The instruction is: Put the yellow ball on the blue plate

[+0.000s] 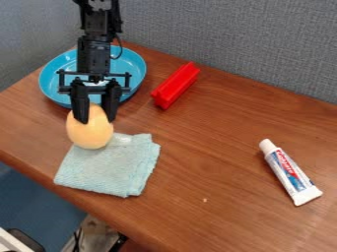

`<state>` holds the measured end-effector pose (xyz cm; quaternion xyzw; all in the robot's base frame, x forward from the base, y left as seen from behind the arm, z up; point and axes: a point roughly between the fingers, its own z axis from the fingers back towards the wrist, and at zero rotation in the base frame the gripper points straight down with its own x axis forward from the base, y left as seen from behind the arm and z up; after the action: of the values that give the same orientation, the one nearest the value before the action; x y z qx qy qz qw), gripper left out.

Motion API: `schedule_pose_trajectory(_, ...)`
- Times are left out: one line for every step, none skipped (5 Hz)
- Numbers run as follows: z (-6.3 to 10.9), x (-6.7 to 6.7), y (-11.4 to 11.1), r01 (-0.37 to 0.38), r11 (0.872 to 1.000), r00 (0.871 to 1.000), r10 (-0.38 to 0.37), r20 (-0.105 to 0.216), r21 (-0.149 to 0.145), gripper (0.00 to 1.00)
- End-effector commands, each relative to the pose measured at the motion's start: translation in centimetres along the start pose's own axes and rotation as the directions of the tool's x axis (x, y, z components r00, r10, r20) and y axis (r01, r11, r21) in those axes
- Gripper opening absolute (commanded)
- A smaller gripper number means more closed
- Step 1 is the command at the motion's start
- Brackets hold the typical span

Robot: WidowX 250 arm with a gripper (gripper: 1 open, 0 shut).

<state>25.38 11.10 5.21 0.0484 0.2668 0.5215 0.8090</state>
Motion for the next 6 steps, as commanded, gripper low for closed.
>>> schedule_pose_trajectory(0.63, 0.23, 0.17, 0.003, 1.0, 1.0, -0.003, 0.003, -0.029, 0.0)
schedule_pose_trajectory(0.66, 0.23, 0.22, 0.004, 1.0, 1.0, -0.004, -0.001, -0.028, 0.0)
schedule_pose_trajectory(0.68, 0.25, 0.26, 0.003, 1.0, 1.0, -0.004, -0.005, -0.027, 0.0)
schedule_pose_trajectory(0.72, 0.25, 0.31, 0.004, 1.0, 1.0, -0.004, -0.008, -0.027, 0.0)
schedule_pose_trajectory(0.72, 0.26, 0.34, 0.004, 1.0, 1.0, -0.004, -0.012, -0.026, 0.0)
schedule_pose_trajectory(0.72, 0.28, 0.36, 0.004, 1.0, 1.0, -0.004, -0.015, -0.025, 0.0)
